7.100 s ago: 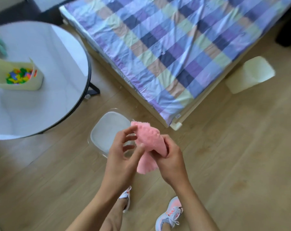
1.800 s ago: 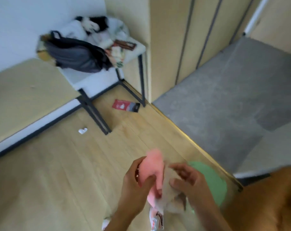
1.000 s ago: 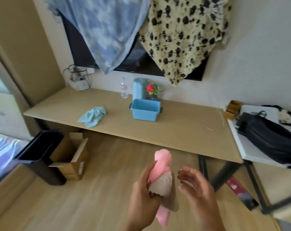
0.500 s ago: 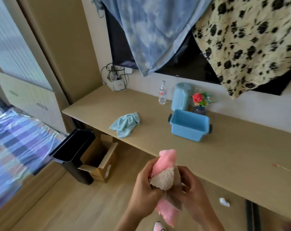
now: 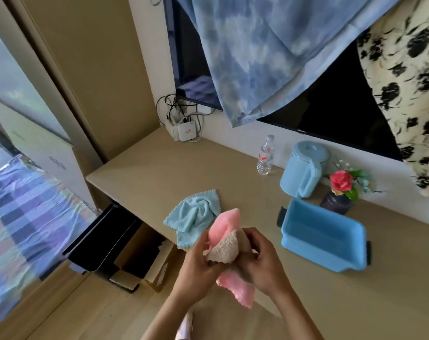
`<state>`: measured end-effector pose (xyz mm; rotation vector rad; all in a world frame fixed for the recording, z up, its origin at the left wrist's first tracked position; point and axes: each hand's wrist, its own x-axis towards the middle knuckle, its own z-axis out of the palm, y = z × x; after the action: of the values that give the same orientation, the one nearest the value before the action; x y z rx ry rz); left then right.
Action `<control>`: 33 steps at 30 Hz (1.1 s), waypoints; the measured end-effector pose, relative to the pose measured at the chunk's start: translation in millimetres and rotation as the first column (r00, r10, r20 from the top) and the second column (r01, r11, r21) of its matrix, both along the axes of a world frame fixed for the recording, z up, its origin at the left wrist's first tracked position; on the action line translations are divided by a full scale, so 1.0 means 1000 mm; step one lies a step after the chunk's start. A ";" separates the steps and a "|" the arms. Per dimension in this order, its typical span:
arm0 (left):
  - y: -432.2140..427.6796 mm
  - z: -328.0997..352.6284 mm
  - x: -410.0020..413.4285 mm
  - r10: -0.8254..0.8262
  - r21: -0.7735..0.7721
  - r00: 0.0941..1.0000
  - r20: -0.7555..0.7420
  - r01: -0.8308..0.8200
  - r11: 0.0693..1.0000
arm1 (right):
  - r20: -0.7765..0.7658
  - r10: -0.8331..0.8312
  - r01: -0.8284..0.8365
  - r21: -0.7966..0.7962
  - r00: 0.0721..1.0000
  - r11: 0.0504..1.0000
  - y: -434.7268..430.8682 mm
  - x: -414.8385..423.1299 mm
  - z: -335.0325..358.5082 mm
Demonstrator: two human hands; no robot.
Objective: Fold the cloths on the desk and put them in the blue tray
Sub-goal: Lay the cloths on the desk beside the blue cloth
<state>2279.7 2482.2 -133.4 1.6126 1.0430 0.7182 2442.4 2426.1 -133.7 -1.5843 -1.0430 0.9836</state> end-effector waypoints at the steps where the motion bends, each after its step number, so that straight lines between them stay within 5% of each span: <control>1: 0.020 -0.007 0.003 -0.018 -0.030 1.000 -0.015 0.018 0.999 | 0.003 -0.021 0.021 -0.009 1.000 1.000 0.017 0.004 -0.007; 6: 0.137 -0.059 0.017 -0.219 -0.140 0.961 -0.167 0.197 0.970 | 0.010 -0.203 0.203 -0.103 0.979 0.974 0.109 0.020 -0.051; 12: 0.243 -0.137 0.027 -0.408 -0.158 0.770 -0.489 0.382 0.910 | 0.070 -0.375 0.377 -0.317 0.924 0.870 0.196 0.015 -0.100; 17: 0.273 -0.184 0.035 -0.412 -0.221 0.701 -0.582 0.352 0.910 | 0.115 -0.462 0.460 -0.449 0.880 0.766 0.237 0.010 -0.137; 25: 0.274 -0.210 0.035 -0.318 -0.244 0.787 -0.529 0.218 0.945 | 0.127 -0.464 0.435 -0.622 0.877 0.651 0.263 0.010 -0.197; 33: 0.285 -0.207 0.028 -0.109 -0.224 0.866 -0.489 -0.003 0.975 | -0.049 -0.427 0.316 -0.599 0.903 0.736 0.290 0.001 -0.211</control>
<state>2307.4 2767.4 -340.3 1.6626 1.3865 0.1284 2443.4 2716.5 -344.3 -2.0456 -0.2562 1.1980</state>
